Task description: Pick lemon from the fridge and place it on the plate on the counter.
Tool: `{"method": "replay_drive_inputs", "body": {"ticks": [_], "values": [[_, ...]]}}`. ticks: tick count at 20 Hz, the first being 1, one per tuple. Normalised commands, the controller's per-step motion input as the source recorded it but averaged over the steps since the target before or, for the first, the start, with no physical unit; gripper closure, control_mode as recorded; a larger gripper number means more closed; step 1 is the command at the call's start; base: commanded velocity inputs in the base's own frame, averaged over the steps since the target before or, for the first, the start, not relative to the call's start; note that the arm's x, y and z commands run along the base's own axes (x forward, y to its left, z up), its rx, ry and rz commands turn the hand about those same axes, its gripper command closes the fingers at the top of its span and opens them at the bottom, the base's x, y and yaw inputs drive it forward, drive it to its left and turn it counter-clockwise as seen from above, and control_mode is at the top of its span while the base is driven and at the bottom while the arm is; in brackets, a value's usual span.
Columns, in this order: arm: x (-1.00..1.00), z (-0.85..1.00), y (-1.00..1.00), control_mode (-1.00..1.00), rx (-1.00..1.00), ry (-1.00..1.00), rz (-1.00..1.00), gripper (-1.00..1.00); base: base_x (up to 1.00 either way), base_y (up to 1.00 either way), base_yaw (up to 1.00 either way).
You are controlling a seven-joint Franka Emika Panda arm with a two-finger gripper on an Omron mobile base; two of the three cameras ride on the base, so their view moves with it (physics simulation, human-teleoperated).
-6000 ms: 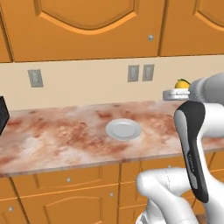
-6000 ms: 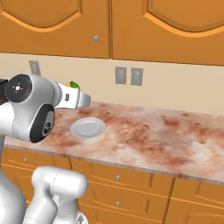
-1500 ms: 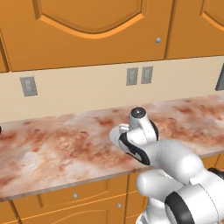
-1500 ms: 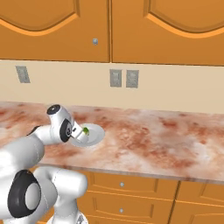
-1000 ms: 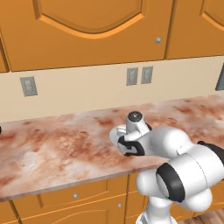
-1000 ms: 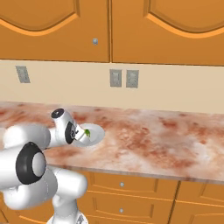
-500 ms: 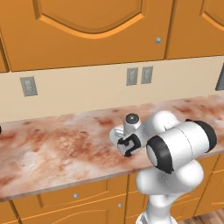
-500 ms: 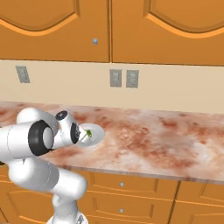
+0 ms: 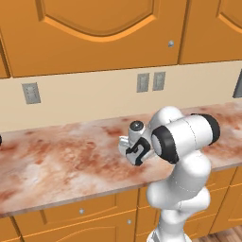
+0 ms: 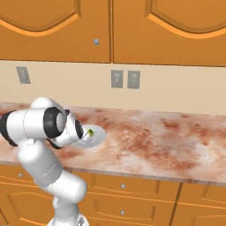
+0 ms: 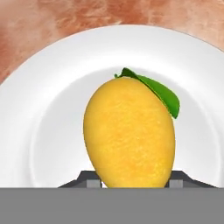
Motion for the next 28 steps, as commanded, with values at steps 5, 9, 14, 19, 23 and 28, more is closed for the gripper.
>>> {"method": "replay_drive_inputs", "body": {"ticks": [5,9,14,19,23,28], "values": [[0.43,-0.24,0.17,-1.00,0.00,0.02,0.00,1.00,0.00,0.00,0.00],[0.14,-0.04,0.05,-1.00,0.04,0.00,0.00,-1.00,0.00,0.00,0.00],[-0.20,0.21,-0.02,-1.00,0.12,-0.07,0.00,-1.00,0.00,0.00,0.00],[-0.21,0.74,-0.07,-1.00,0.16,-0.12,0.00,-1.00,0.00,0.00,0.00],[-0.32,1.00,-0.30,-1.00,0.17,-0.16,0.00,-1.00,0.00,0.00,0.00],[-0.45,1.00,-0.33,-1.00,0.13,-0.11,0.00,-1.00,0.00,0.00,0.00]]}}
